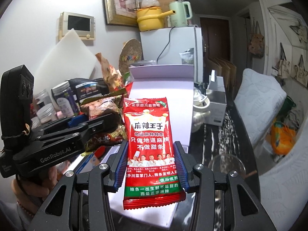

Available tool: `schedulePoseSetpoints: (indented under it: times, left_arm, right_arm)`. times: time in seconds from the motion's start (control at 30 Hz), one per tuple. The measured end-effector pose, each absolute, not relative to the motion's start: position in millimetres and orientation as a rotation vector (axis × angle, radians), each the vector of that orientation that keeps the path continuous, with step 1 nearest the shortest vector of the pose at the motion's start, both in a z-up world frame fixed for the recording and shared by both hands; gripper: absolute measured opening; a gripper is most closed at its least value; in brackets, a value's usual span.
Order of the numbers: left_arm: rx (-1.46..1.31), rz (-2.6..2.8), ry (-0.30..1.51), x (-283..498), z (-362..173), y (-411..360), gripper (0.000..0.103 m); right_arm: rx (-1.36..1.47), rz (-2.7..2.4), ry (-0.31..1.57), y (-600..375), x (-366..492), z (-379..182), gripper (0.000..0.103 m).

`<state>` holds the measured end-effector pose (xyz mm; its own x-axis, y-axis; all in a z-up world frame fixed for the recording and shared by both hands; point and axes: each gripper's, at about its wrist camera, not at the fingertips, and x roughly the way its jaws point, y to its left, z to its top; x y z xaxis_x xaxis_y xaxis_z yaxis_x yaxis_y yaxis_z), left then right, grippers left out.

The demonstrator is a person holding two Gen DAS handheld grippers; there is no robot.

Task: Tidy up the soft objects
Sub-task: 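Carry both held packets up and over into the open lavender box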

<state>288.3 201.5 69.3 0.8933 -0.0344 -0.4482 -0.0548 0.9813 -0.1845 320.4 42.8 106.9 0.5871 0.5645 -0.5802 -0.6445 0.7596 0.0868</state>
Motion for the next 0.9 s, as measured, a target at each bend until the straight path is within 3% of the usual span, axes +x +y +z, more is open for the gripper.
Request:
schedulePoseSetpoints:
  times: [0.9]
  left_arm:
    - [-0.135, 0.133, 0.728, 365, -10, 223, 0.043]
  right_arm:
    - [-0.205, 0.678, 0.812, 83, 391, 25, 0.045]
